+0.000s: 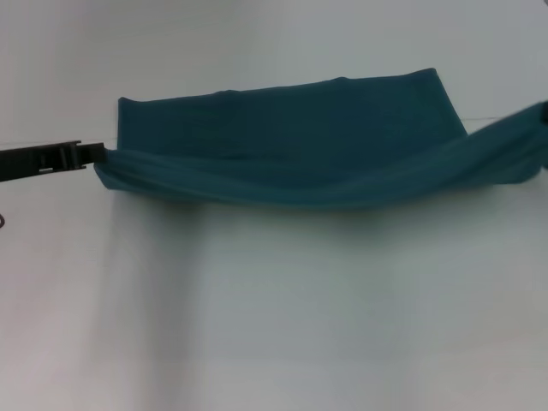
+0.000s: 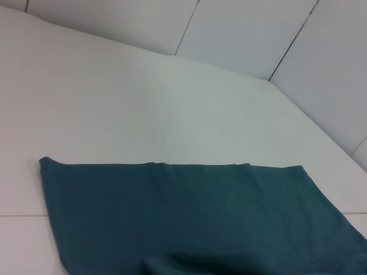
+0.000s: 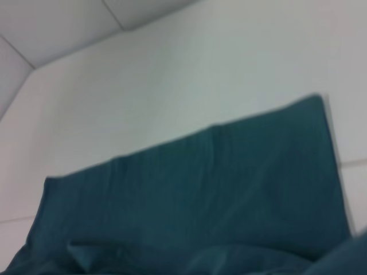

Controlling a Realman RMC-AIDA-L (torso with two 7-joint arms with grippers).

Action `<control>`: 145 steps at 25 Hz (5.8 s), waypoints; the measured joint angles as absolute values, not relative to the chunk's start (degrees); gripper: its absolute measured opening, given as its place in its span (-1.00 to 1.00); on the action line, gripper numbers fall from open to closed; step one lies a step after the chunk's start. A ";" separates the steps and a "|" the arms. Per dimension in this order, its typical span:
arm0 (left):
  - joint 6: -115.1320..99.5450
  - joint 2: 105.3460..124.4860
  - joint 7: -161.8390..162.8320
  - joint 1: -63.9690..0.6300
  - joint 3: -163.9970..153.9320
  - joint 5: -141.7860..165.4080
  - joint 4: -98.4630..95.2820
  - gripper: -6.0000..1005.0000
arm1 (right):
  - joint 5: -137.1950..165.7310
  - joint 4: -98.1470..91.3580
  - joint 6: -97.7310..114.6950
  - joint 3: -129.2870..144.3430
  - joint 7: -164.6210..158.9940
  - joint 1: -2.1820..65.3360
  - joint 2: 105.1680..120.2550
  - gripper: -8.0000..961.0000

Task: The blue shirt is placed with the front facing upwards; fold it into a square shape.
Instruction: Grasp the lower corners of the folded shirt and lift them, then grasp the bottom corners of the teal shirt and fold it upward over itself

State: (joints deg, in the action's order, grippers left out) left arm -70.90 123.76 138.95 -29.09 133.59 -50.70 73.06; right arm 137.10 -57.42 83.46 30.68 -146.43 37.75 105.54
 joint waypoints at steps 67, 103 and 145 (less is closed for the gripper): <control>-89.13 124.18 136.98 -17.53 142.08 -61.21 77.34 -0.93 | 123.85 -61.05 101.53 17.77 -143.76 16.42 112.67 -0.90; -46.12 117.06 129.80 -43.62 138.86 -54.76 39.05 -0.93 | 124.02 -32.93 57.32 28.59 -142.01 42.69 103.75 -0.90; -36.93 124.16 119.09 -41.87 135.71 -55.54 46.07 0.03 | 111.76 -37.09 43.54 32.17 -113.60 39.80 110.40 0.33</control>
